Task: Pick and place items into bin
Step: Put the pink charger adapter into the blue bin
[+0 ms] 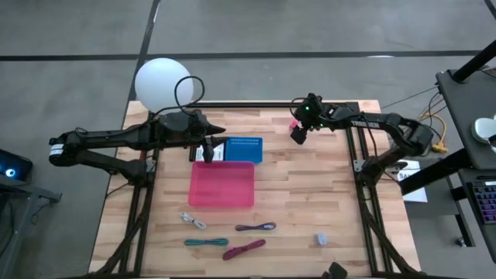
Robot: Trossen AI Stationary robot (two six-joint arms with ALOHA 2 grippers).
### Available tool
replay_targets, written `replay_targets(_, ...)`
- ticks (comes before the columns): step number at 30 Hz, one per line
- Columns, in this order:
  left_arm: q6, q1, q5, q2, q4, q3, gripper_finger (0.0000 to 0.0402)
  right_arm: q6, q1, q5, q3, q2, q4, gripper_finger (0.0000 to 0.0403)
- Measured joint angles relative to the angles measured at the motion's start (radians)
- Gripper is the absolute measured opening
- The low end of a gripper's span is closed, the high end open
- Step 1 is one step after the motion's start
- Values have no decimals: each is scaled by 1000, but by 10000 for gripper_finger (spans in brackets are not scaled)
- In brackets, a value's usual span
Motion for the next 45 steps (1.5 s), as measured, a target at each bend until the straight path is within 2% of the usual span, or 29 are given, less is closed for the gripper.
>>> replay_targets(16,0,0,1,0,0,0,144,-37,-31,-39,46,150,62,245)
replay_targets(22,0,0,7,0,0,0,144,-36,-63,-104,48,205,77,245)
replay_targets(30,0,0,11,0,0,0,144,-35,-81,-106,48,220,78,243)
replay_targets(37,0,0,11,0,0,0,144,-34,-89,-105,47,221,81,207)
replay_targets(45,-1,1,11,0,0,0,144,-34,-90,-105,47,222,82,141)
